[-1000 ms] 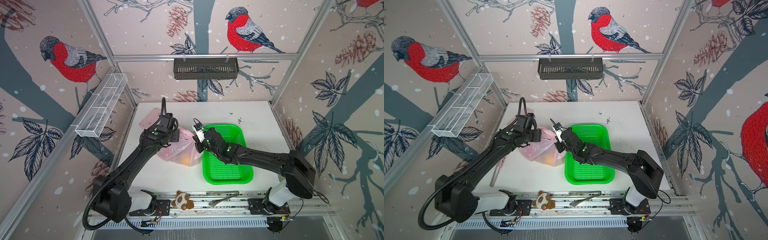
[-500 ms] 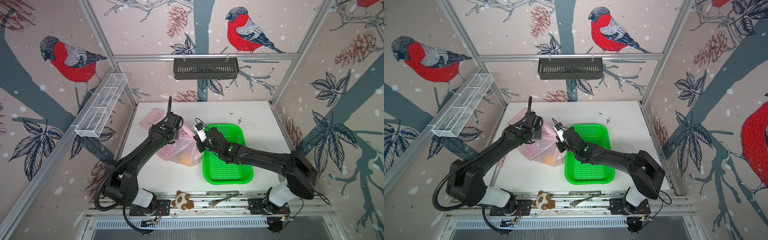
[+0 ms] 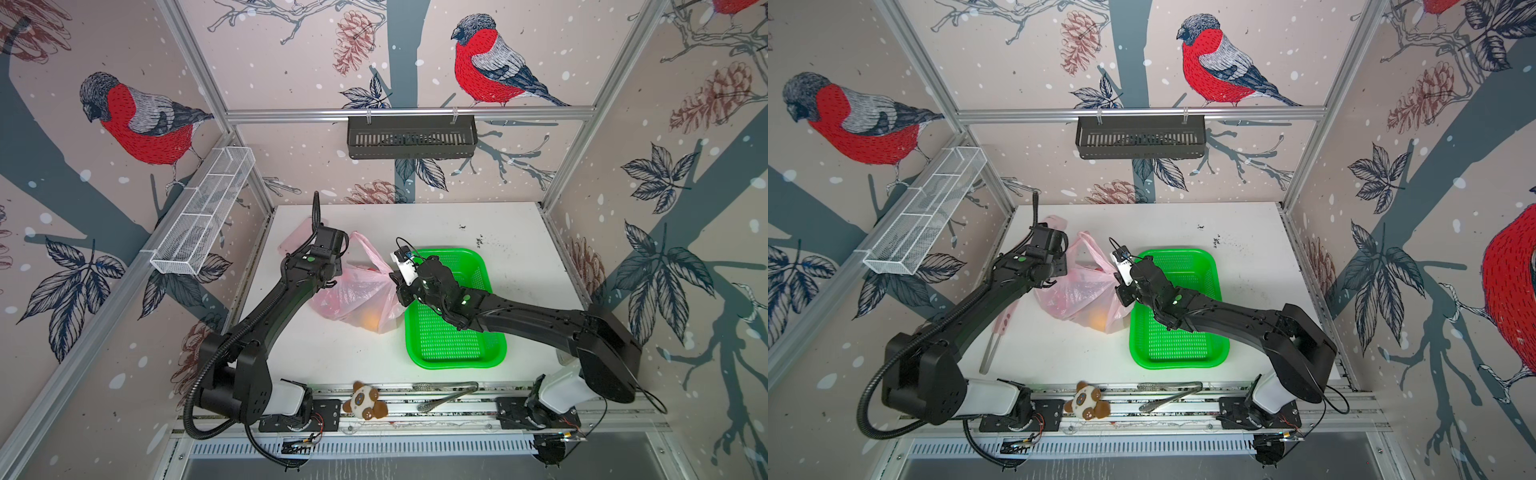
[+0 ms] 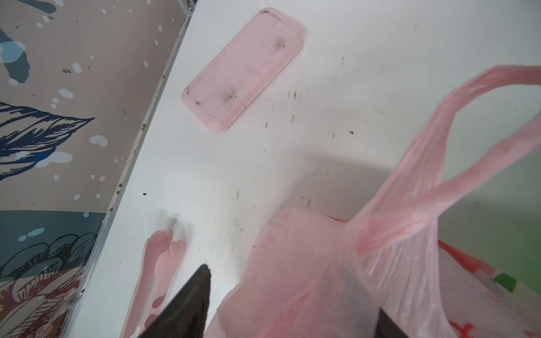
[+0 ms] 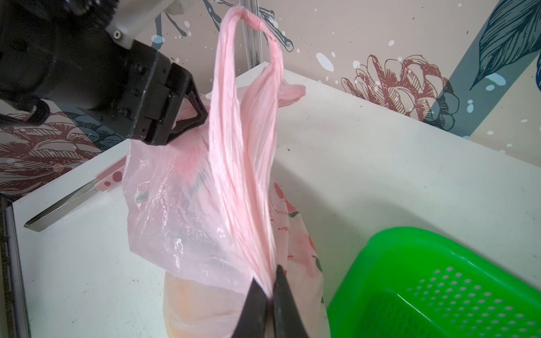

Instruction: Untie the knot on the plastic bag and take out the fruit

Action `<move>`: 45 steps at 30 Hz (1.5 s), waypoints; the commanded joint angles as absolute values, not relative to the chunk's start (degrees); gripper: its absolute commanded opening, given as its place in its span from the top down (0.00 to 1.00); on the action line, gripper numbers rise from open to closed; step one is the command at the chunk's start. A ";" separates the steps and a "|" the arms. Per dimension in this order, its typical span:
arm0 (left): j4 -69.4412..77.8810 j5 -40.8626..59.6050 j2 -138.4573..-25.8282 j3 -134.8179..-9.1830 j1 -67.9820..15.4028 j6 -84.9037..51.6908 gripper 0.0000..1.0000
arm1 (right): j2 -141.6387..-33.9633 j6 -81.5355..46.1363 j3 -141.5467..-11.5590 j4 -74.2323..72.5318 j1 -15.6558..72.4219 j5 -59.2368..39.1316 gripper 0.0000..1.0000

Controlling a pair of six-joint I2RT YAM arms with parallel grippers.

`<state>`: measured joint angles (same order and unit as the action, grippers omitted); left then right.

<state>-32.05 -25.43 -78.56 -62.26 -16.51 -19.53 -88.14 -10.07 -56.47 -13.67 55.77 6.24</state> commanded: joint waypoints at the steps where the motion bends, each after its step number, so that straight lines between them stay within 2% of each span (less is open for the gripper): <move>1: -32.45 -25.33 -76.01 -61.43 -16.08 -21.07 0.36 | -87.02 -11.14 -56.25 -13.87 55.70 8.66 0.88; 6: -29.15 -19.41 -70.91 -57.86 -16.00 -21.13 0.46 | -86.48 -11.47 -57.14 -12.48 56.89 11.28 0.74; 9: -28.41 -16.71 -69.20 -56.21 -16.00 -21.61 0.55 | -86.86 -11.26 -58.79 -10.61 58.87 15.35 0.60; 13: -27.41 -14.62 -66.57 -54.53 -15.97 -22.44 0.74 | -88.76 -12.10 -63.24 -5.98 62.84 25.24 0.44; 17: -26.10 -13.10 -64.38 -53.28 -15.99 -23.19 0.86 | -92.46 -16.42 -68.66 -1.10 66.34 34.45 0.31; 22: -24.65 -11.53 -62.64 -51.83 -15.95 -23.77 0.99 | -100.44 -25.56 -78.66 8.40 67.83 44.55 0.25; 28: -24.04 -9.43 -60.03 -50.02 -15.91 -24.58 1.00 | -108.11 -30.68 -89.24 15.44 67.46 49.48 0.22; 31: -23.93 -8.86 -57.88 -49.32 -15.88 -25.25 1.00 | -110.65 -32.39 -93.13 18.35 66.24 48.71 0.25; 33: -24.21 -8.81 -56.60 -49.22 -15.91 -25.44 1.00 | -111.26 -32.70 -94.10 19.07 65.79 48.46 0.30; 35: -24.26 -8.92 -55.45 -49.22 -15.81 -25.49 1.00 | -110.81 -31.18 -93.50 17.33 65.48 47.09 0.42; 37: -24.39 -8.70 -54.61 -49.30 -15.77 -25.44 1.00 | -110.03 -29.28 -92.79 14.81 65.01 44.85 0.50; 38: -24.58 -8.54 -54.36 -49.52 -15.72 -25.48 1.00 | -109.55 -27.87 -92.36 13.37 64.74 43.44 0.58; 40: -24.87 -8.44 -53.78 -49.87 -15.58 -25.74 1.00 | -108.62 -25.45 -91.45 10.37 64.39 41.17 0.69; 45: -24.61 -9.88 -53.09 -50.36 -15.05 -26.27 1.00 | -106.97 -19.96 -89.17 1.89 62.05 30.65 0.83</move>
